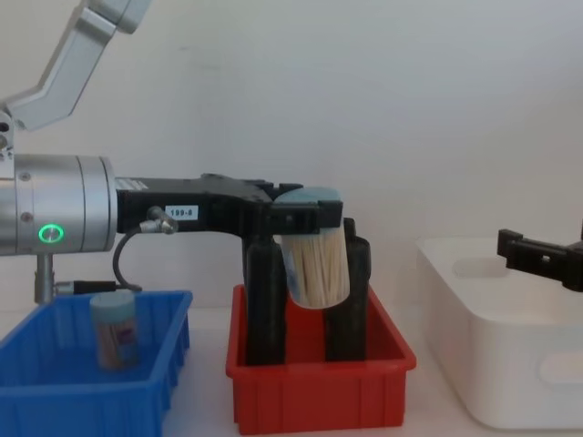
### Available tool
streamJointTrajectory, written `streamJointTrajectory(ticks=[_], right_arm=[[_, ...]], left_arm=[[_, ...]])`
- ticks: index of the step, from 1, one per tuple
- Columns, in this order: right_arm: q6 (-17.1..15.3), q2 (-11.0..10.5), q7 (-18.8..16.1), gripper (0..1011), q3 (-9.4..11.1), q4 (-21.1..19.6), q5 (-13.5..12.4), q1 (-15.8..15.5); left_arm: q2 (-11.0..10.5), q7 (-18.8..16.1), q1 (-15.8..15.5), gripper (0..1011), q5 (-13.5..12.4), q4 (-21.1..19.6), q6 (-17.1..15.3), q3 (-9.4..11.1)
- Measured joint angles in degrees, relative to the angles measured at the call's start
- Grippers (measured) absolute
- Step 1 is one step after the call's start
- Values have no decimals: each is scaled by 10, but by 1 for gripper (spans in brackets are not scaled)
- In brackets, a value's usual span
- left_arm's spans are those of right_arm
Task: Pick the cotton swabs from the blue box and place them into the white box.
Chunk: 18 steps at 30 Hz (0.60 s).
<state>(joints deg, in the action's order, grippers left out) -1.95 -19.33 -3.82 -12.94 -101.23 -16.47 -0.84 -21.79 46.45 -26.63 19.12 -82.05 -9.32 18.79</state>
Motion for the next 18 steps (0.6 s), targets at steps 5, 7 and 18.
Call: streamJointTrajectory(ticks=[5,7,18], right_arm=[[0,0,-1,1002,0,0,0,0],[0,0,-2,1002,0,0,0,0],[0,-1,-46,1002,-4,5,7,4]], left_arm=[[1,6,-1,670,-1,0,1,2],[1,7,-2,670,-1,-1,1,2],[2,13,-3,670,-2,-1,1,4]])
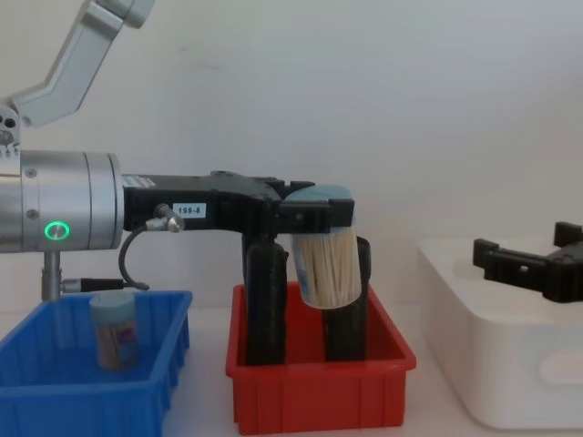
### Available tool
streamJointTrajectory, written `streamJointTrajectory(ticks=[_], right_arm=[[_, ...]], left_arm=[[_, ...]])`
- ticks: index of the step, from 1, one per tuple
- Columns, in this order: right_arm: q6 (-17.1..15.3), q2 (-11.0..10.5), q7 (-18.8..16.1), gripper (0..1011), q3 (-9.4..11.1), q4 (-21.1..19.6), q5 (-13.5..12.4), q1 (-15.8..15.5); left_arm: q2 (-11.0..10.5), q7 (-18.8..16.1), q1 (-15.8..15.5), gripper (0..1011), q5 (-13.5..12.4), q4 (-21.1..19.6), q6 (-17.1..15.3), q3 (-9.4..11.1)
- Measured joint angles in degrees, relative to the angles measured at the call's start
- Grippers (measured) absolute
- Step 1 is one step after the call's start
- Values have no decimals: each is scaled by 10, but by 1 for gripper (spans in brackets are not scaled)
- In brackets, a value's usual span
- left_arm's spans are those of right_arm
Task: Pick the cotton swabs from the blue box and place them into the white box.
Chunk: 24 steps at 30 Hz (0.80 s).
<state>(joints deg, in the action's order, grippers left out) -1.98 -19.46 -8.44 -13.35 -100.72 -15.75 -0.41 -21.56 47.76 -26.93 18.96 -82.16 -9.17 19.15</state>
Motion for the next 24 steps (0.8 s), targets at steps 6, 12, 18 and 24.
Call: streamJointTrajectory(ticks=[6,12,18,24], right_arm=[[-1,2,-39,1002,-6,7,9,7],[-3,9,-85,1002,-15,19,22,19],[-6,18,-131,1002,-25,32,36,36],[-10,29,-168,1002,-34,45,52,53]], left_arm=[[0,2,0,670,0,0,0,0],[1,3,-1,670,0,0,0,1],[1,3,-1,670,0,0,0,1],[1,4,-1,670,0,0,0,1]])
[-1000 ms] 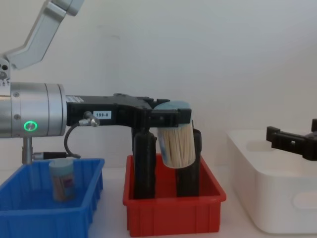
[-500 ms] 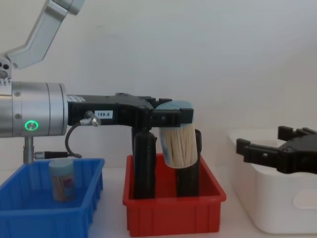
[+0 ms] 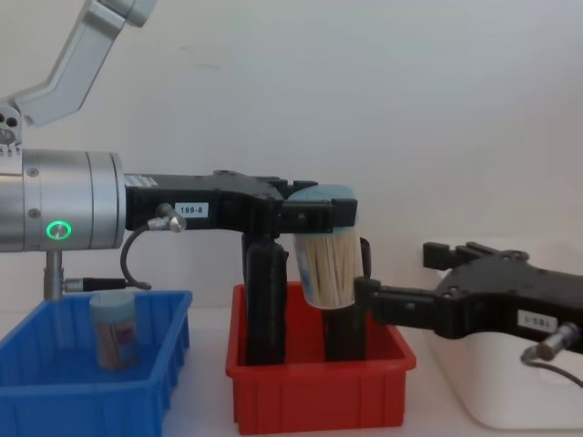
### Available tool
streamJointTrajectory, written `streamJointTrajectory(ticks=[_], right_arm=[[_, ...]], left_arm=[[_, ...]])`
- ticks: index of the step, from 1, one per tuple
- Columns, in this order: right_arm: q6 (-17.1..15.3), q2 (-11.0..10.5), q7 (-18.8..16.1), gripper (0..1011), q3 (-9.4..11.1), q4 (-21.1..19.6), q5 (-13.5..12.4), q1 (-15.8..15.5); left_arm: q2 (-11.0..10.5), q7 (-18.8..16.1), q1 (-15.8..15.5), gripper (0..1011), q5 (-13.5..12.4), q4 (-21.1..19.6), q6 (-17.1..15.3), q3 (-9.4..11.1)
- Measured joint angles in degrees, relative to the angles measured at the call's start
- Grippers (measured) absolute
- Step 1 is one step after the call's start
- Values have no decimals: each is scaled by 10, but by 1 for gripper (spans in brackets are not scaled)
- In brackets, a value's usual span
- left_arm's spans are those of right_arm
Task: Pick the cotton swabs from the blue box and place them into the white box.
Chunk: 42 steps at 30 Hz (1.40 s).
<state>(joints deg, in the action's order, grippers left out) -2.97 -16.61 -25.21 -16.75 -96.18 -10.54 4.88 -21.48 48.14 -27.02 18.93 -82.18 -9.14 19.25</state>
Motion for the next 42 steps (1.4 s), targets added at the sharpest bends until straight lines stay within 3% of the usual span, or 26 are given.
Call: streamJointTrajectory(ticks=[14,36,42], right_arm=[[-7,27,-46,1002,-18,39,40,45],[8,50,-51,1002,-30,88,92,90],[15,56,-48,883,-34,102,104,99]], left_arm=[[0,1,0,670,0,0,0,0],[0,0,0,670,0,0,0,0],[0,0,0,670,0,0,0,0]])
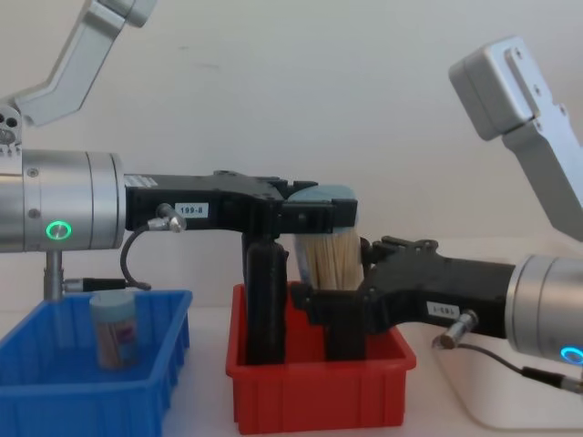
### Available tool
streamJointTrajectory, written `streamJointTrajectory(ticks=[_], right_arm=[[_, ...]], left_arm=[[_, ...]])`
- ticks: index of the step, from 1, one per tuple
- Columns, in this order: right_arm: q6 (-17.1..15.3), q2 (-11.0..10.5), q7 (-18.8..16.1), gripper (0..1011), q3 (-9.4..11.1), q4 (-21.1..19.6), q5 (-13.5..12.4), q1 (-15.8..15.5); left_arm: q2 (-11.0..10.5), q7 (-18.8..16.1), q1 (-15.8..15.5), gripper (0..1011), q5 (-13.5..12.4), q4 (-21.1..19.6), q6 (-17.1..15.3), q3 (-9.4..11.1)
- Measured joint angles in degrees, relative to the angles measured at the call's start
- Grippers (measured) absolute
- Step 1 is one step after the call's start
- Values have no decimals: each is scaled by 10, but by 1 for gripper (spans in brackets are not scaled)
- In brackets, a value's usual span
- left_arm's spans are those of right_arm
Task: Pick the cotton swabs from the blue box and place them into the white box.
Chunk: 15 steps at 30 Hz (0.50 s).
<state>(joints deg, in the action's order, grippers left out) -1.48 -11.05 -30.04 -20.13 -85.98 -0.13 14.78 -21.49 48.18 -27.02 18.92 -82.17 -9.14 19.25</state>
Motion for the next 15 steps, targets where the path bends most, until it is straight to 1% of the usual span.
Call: streamJointTrajectory(ticks=[2,3,5,6,9,13,15], right_arm=[[3,2,1,825,-1,5,4,3],[4,2,2,813,-1,7,5,4],[7,3,3,732,-2,11,7,6],[7,4,3,732,-3,12,8,7],[10,5,5,644,-3,16,10,9],[12,6,6,639,-5,20,12,11],[13,6,7,639,-5,21,13,11]], left_arm=[[0,0,0,670,0,0,0,0],[0,0,0,670,0,0,0,0],[0,0,0,670,0,0,0,0],[0,0,0,670,0,0,0,0],[0,0,0,670,0,0,0,0],[0,-1,0,673,0,0,0,0],[0,0,0,706,0,0,0,0]])
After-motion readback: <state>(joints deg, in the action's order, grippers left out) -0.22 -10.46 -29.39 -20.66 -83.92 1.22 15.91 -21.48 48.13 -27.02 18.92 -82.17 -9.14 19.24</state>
